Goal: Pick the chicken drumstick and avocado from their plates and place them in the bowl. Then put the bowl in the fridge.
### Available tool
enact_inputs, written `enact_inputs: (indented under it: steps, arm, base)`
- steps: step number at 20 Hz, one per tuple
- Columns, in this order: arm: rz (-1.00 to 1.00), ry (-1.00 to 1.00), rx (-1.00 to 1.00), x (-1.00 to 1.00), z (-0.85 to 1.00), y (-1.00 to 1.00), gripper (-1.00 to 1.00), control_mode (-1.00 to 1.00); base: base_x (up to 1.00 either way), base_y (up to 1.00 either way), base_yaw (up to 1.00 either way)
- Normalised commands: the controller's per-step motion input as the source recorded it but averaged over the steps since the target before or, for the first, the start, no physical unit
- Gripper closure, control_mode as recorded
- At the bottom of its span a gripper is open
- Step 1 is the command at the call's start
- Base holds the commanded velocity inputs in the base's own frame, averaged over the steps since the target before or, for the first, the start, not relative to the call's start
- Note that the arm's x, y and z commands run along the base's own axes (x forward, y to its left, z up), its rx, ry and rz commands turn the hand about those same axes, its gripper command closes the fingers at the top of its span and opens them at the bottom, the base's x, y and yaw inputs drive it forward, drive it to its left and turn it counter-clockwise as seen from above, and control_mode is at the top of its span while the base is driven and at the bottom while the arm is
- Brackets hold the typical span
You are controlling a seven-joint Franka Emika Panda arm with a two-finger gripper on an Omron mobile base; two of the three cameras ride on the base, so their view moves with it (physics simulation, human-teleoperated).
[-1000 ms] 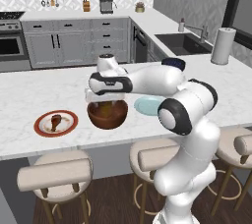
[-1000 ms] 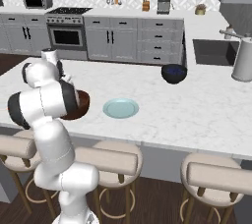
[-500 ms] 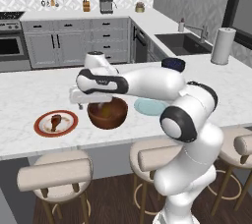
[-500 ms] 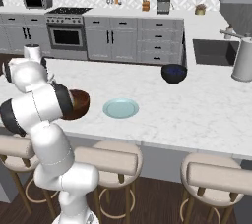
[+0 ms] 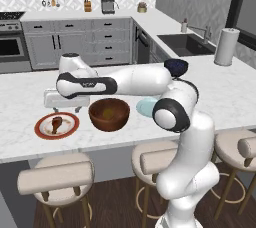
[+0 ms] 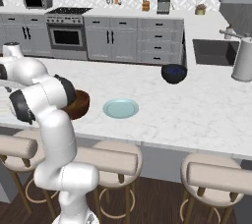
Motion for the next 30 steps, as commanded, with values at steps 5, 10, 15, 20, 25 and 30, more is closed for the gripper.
enact_inputs:
  steps: [5, 10, 15, 20, 25, 30]
  arm:
    - [0.01, 0.01, -0.07, 0.17, 0.0, 0.63, -1.0, -1.0]
    - [0.0, 0.0, -0.16, 0.38, 0.0, 0.27, -1.0, -1.0]
    - [-0.06, 0.0, -0.16, 0.26, -0.21, -0.15, -1.0, -1.0]
    - [-0.06, -0.13, -0.02, 0.07, -0.6, -0.24, -1.0, -1.0]
    - [-0.09, -0.17, 0.02, 0.0, -0.79, -0.33, -1.0, -1.0]
    - [-0.12, -0.09, 0.13, 0.06, -0.52, -0.55, -1.0, -1.0]
  base:
    - [0.0, 0.0, 0.0]
    - [0.0, 0.0, 0.0]
    - [0.0, 0.0, 0.0]
    - [0.0, 0.0, 0.0]
    - [0.0, 0.0, 0.0]
    - [0.0, 0.0, 0.0]
